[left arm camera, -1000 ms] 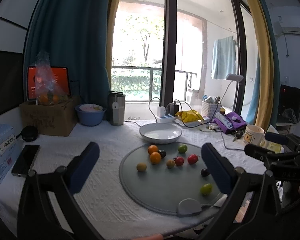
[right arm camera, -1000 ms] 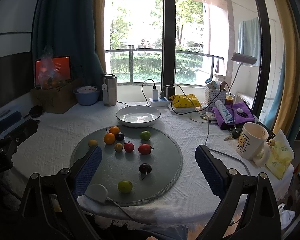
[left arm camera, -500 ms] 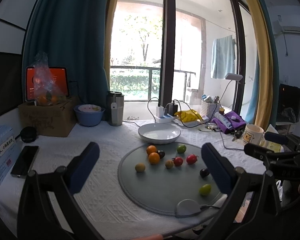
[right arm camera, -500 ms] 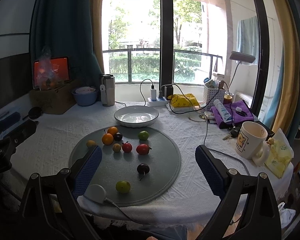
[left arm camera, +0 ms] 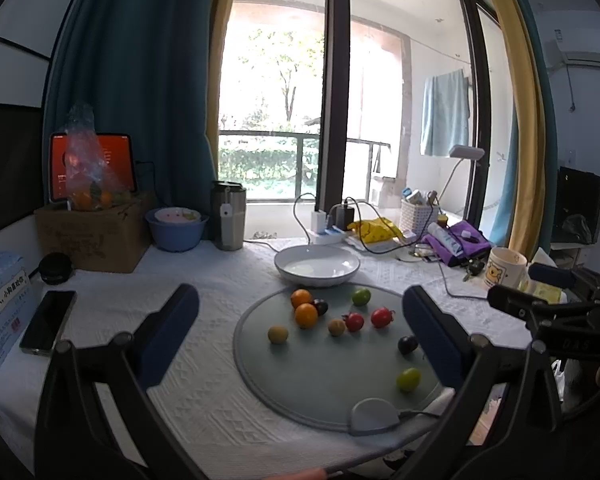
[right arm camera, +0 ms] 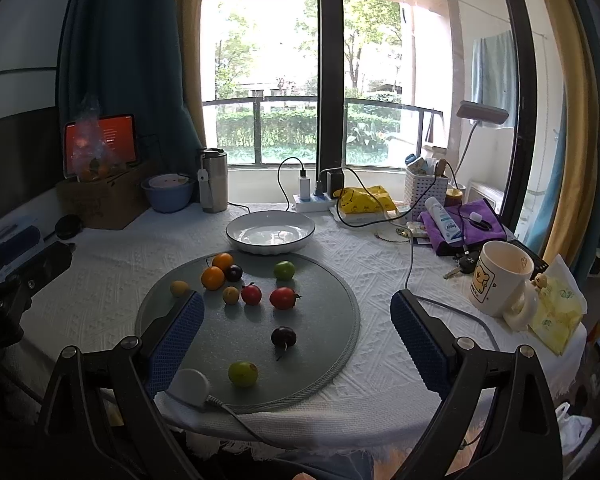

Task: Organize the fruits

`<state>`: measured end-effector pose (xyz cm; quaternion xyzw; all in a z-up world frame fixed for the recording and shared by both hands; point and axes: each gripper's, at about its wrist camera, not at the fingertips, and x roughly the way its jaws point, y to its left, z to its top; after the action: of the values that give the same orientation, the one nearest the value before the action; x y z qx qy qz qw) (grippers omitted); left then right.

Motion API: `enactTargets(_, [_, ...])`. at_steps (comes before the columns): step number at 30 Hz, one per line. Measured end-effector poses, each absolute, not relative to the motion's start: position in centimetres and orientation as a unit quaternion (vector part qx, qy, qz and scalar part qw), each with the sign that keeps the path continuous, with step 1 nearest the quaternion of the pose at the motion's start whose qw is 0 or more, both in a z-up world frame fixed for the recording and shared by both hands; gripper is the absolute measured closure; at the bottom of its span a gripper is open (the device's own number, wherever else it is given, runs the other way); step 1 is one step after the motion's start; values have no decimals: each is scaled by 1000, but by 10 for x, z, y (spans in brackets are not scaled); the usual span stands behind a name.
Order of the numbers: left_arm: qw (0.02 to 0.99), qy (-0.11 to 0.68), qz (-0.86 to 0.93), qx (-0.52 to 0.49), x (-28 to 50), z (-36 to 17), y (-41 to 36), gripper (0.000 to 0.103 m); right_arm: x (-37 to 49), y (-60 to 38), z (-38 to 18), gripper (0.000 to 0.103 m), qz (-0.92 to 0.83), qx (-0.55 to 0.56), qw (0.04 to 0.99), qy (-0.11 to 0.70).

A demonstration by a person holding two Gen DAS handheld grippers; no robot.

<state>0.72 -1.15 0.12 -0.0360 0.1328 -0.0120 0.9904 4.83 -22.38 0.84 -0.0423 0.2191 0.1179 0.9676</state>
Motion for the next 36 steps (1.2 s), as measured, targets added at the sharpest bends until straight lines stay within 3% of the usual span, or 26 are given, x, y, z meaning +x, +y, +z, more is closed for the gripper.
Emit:
enactTargets(14, [988, 147, -21, -36, 11, -4, -16, 0, 52, -230, 6, 7, 110, -40, 967, 226])
enactTargets(26, [964, 253, -84, -13, 52, -37, -59, 0, 74, -264, -25, 7, 110, -7, 956, 273])
enactTargets(29, [952, 291, -100, -15, 66, -50, -72, 1, 82, -274, -36, 16, 110, -1, 951, 288])
enactTargets(36, [929, 347, -126, -5, 85, -72, -104, 1, 99, -292, -61, 24, 126, 14, 938, 323])
